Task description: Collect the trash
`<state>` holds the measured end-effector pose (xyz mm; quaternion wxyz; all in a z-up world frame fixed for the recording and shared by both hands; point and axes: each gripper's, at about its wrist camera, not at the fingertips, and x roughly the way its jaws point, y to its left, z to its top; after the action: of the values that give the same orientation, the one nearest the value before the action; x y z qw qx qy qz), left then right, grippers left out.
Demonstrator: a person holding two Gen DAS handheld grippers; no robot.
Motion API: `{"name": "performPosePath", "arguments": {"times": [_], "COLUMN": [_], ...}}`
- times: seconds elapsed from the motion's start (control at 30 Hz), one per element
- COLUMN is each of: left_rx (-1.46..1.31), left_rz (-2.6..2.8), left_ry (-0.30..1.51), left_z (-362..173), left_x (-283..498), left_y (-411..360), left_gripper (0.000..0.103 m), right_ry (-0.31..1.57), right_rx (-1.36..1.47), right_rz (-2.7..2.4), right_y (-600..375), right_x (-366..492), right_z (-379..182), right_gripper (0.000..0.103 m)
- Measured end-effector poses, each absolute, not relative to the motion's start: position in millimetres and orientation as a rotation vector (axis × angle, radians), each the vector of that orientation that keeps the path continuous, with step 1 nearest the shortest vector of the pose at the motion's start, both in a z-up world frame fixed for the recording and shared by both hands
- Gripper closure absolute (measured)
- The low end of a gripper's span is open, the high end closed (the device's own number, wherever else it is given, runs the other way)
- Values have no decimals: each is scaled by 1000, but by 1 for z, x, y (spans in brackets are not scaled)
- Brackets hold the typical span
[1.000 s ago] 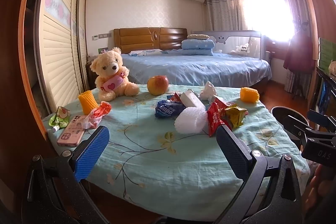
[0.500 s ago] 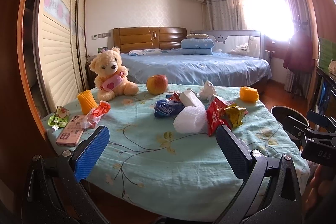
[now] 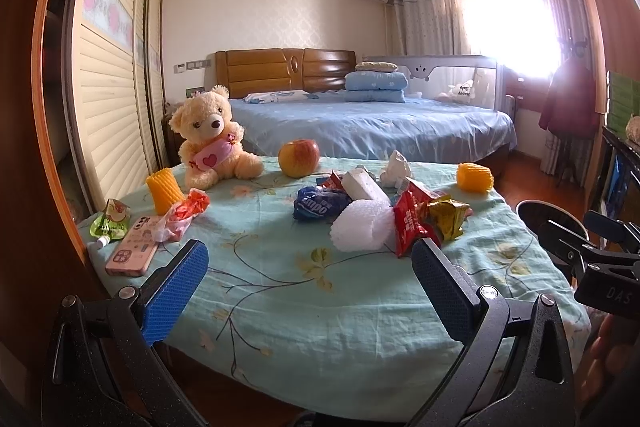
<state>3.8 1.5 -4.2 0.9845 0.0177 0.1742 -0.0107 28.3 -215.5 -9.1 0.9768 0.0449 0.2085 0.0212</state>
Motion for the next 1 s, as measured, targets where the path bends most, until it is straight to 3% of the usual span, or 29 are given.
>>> {"name": "performPosePath", "arguments": {"times": [0.57,1.0], "left_rx": [32,12], "left_rz": [-30,-96], "left_ry": [366,541], "left_z": [-5,-27], "left_x": [4,53], "left_y": [1,-2], "left_gripper": [0,0], "right_ry": [425,572], "right_rx": [93,163], "right_rz": [46,78], "right_y": [-216,-233], "right_x": [29,71], "right_z": [-10,-25], "right_gripper": [0,0]}}
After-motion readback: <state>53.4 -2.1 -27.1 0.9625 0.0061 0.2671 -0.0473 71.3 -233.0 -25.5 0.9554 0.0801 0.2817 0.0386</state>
